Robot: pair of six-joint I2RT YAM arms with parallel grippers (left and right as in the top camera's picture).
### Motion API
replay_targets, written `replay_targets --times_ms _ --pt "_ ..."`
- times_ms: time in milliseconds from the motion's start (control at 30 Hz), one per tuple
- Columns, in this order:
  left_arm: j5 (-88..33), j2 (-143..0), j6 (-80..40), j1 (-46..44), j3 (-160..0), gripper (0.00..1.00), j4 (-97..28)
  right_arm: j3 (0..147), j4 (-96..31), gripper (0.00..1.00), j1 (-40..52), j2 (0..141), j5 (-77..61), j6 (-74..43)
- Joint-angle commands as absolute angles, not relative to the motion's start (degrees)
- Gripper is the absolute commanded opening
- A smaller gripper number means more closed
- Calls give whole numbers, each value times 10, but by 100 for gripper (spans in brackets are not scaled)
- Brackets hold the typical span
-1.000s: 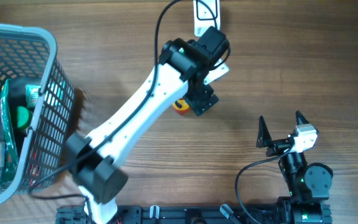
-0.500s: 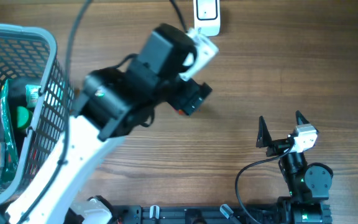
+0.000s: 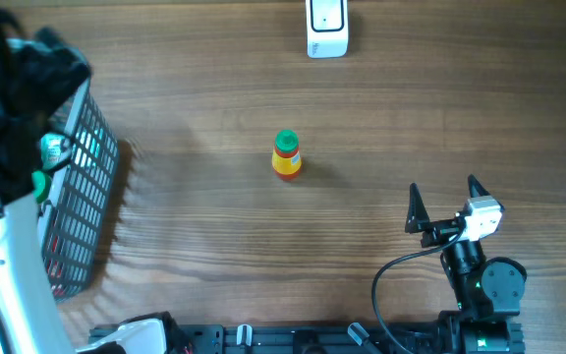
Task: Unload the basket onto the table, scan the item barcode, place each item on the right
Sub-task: 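Carry the sauce bottle forward and set it upright on the table, then return the left gripper to the basket and grasp the green snack bag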
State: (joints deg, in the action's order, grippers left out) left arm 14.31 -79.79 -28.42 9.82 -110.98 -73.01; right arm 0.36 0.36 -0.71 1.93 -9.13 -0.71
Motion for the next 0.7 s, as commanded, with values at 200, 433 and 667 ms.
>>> replay_targets --times_ms 200,433,667 --pt "164 -828 -333 328 -998 100 -847 3 6 100 -11 17 -86 0" --pt "308 -830 -318 341 -773 100 -722 3 6 100 -10 17 -86 0" --pt "316 -836 -67 342 -682 100 -552 3 6 100 -7 17 -86 0"
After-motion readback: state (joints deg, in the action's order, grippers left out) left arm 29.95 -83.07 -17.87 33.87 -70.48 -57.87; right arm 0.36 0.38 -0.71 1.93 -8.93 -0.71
